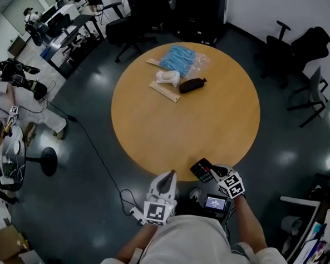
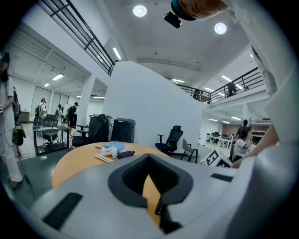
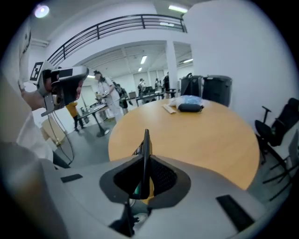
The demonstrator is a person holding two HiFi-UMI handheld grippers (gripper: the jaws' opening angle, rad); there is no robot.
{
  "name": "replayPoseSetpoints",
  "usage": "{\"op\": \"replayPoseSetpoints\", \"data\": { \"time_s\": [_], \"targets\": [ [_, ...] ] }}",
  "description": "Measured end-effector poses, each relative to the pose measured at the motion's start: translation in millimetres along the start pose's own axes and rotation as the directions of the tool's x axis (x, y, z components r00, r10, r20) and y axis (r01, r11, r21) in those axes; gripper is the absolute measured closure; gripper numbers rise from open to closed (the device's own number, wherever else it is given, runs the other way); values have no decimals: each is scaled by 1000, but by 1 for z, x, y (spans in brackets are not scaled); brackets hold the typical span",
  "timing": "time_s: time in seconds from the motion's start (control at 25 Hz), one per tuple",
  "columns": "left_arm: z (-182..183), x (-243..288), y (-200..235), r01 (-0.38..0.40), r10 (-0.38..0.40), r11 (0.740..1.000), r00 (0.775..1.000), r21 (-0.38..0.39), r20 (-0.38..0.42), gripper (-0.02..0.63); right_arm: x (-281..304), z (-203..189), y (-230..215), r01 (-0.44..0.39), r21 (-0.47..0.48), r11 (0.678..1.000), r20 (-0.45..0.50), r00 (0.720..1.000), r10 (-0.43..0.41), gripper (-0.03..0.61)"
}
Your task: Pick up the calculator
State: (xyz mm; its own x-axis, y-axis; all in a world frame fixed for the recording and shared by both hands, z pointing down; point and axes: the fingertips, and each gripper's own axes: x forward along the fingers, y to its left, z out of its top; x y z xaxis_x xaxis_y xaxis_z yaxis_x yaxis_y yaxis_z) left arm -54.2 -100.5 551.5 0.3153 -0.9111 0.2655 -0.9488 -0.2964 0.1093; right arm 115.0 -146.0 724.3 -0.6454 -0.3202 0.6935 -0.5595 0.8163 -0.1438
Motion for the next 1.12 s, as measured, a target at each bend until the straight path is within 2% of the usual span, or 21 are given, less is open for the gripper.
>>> {"op": "replayPoseSetpoints", "data": {
  "time_s": [0.04,0.12,0.24,0.36,0.56,0.64,0.84,1.12],
  "targets": [
    [5,1,-2,-1,1,1000,1000,-2,8,611,-11,8,-2,57,22,998,50,997,-58,528],
    [14,2,-5,1,-1,1000,1000,11,29,611,-37,27,-3,161,74,984,153,973,-170,528],
    [21,3,-9,10,-11,1000,998,26,55,611,-82,63,4,266,163,950,308,901,-305,528],
    [30,4,-18,39,-43,998,996,51,77,611,-115,95,18,266,248,931,429,832,-352,528],
    [36,2,-20,48,-54,997,994,66,91,611,-139,124,32,279,292,915,525,753,-397,528],
    [37,2,-17,39,-44,997,995,60,93,611,-139,127,31,293,298,908,528,742,-413,528],
    [40,3,-14,25,-30,998,994,49,103,611,-141,129,26,300,319,899,524,735,-431,528],
    [38,1,-15,20,-24,999,994,45,102,611,-146,134,29,292,309,905,537,732,-420,528]
  ]
}}
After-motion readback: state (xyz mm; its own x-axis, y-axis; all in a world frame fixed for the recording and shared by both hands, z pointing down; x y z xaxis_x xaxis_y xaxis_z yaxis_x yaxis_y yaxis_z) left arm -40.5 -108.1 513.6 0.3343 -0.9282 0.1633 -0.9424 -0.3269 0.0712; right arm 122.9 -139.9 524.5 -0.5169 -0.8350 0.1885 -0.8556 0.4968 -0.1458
